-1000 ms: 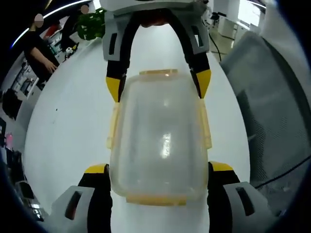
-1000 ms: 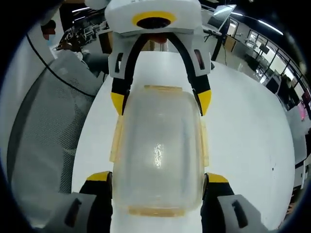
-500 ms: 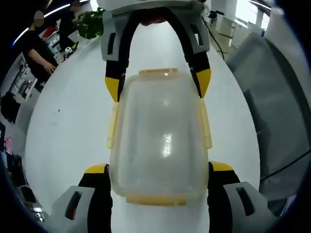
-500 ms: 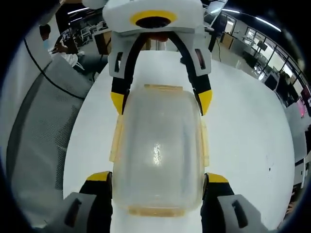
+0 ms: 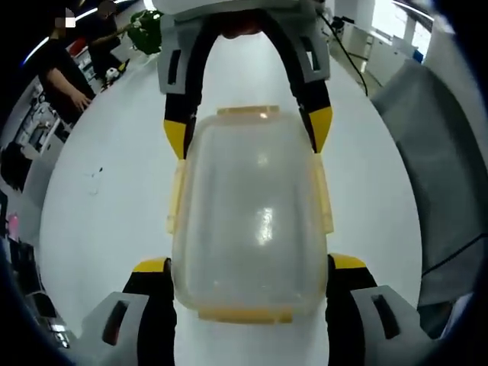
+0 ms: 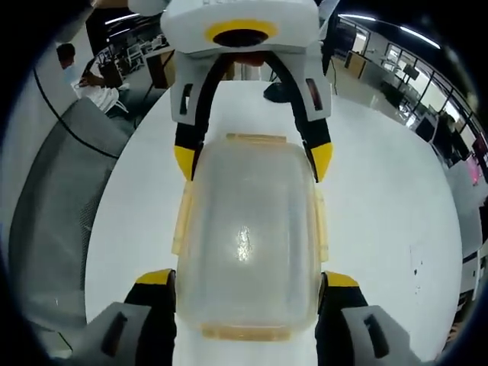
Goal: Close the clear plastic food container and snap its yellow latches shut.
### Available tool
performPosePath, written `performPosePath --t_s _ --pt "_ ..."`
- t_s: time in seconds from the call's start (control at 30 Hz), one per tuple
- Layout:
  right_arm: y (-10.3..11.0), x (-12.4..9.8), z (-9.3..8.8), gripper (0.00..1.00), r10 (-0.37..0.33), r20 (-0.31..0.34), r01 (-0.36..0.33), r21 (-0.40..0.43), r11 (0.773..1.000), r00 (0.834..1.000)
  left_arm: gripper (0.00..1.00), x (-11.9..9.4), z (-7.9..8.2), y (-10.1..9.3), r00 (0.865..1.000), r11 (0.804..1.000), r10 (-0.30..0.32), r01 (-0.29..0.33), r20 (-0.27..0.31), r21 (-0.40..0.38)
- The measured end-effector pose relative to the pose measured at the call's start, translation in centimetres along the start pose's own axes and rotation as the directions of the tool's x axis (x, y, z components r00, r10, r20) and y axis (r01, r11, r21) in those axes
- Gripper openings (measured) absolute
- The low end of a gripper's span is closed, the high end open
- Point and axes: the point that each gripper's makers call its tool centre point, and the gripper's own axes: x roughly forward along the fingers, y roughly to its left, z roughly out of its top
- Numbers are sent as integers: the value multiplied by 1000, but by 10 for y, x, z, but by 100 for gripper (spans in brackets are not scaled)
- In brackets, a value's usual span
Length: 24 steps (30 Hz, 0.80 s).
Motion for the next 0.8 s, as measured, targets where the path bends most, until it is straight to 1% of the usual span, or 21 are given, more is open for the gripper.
performPosePath --t_s 0.27,0.3,0.33,0.37,0.4,0.43,0.47,0.53,0.6,0.63,0.67,0.7,0.73,0.8 --pt "1 -1 1 76 -8 5 8 17 1000 1000 80 -1 1 -1 1000 1000 5 -5 -3 2" --pt "0 -2 2 79 -15 12 14 45 999 1000 79 -1 1 0 1000 1000 13 -13 -2 -2" --pt "-4 -4 4 92 -47 27 43 123 991 999 80 -4 2 0 1000 1000 20 -20 -1 -8" --pt "-5 -4 5 99 -57 32 52 136 989 998 85 -6 6 3 999 998 40 -38 28 -50" --pt "-7 -10 3 99 -70 12 68 139 988 997 96 -7 7 5 998 996 53 -50 35 -77" --pt "-7 -9 1 99 -78 2 77 138 987 997 99 -8 5 6 998 988 65 -61 23 -142" --pt "-3 -8 3 99 -64 6 63 114 991 998 99 -11 5 7 998 989 55 -50 28 -140" --pt "-1 -10 1 99 -70 -10 71 103 992 997 99 -15 4 6 998 993 62 -59 25 -104" --pt "1 -14 2 99 -82 -5 82 124 989 997 99 -17 4 2 998 990 53 -49 25 -132" --pt "0 -16 1 99 -93 -13 94 128 987 996 99 -18 3 1 998 989 58 -55 21 -139" --pt "0 -18 -1 99 -109 -24 111 128 986 994 99 -20 2 0 997 988 70 -68 12 -136" --pt "0 -20 -2 99 -117 -29 120 129 984 993 99 -22 0 1 996 987 91 -89 9 -131" --pt "1 -22 -3 99 -120 -27 122 138 983 992 99 -23 0 0 995 986 98 -96 9 -139" --pt "10 -25 -1 99 -104 -3 103 178 979 995 99 -26 0 -1 992 974 119 -111 30 -199"
